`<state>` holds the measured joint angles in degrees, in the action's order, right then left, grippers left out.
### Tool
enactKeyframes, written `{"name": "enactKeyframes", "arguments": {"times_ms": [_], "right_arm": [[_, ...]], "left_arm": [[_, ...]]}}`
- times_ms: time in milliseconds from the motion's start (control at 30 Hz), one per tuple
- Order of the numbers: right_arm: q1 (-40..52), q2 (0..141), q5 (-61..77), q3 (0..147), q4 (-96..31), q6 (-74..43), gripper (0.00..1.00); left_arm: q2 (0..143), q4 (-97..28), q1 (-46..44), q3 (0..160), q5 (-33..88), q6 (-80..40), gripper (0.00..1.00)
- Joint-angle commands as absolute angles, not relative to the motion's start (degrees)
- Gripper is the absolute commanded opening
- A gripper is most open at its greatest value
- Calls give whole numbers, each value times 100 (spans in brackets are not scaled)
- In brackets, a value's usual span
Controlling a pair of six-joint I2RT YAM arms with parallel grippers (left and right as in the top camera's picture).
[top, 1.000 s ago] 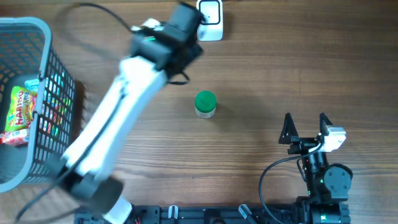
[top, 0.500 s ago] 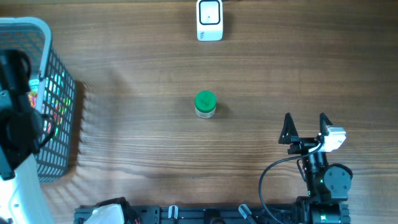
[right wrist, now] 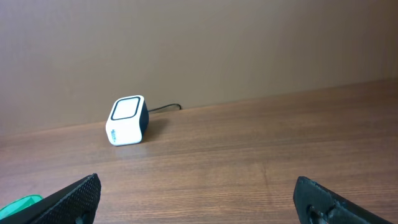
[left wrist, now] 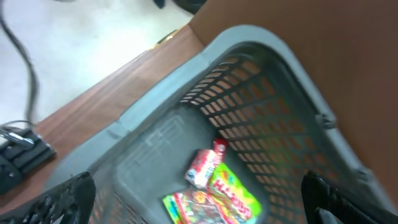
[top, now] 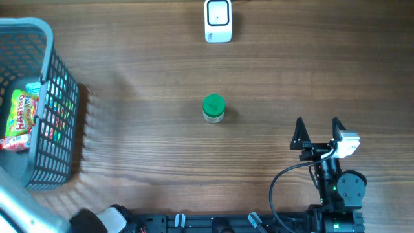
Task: Scan the item barcode
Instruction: 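Reach the left gripper into the basket and grasp the orange barcode snack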
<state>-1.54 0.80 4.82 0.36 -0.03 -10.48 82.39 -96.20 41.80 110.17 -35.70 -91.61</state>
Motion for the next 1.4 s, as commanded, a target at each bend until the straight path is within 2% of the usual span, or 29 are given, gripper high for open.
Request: {"name": "enactKeyframes", "arguments": {"times_ms": [0, 333, 833, 900, 967, 1000, 1367], "right_arm": [[-108, 60, 421, 30, 12, -1105, 100], [-108, 64, 421, 30, 12, -1105, 100], [-108, 64, 421, 30, 12, -1105, 100], [-108, 64, 421, 30, 10, -1105, 100], [-108, 64, 421, 30, 12, -1107, 100], [-108, 64, 421, 30, 12, -1107, 100], [-108, 64, 421, 30, 12, -1105, 100]], "left_arm": [[9050, -9585, 4239, 11015, -3542, -8536, 100], [10628, -9529, 4427, 10940, -3046, -7968, 100], [10667, -7509, 4427, 8659, -2794, -7907, 100], [10667, -7061, 4427, 8578, -2550, -7365, 100], [10667, -6184, 4425, 8571, -1745, -5970, 100], [10667, -6038, 4427, 8571, -1503, -5697, 100], [10685, -5767, 4427, 8202, -1522, -5719, 100]]}}
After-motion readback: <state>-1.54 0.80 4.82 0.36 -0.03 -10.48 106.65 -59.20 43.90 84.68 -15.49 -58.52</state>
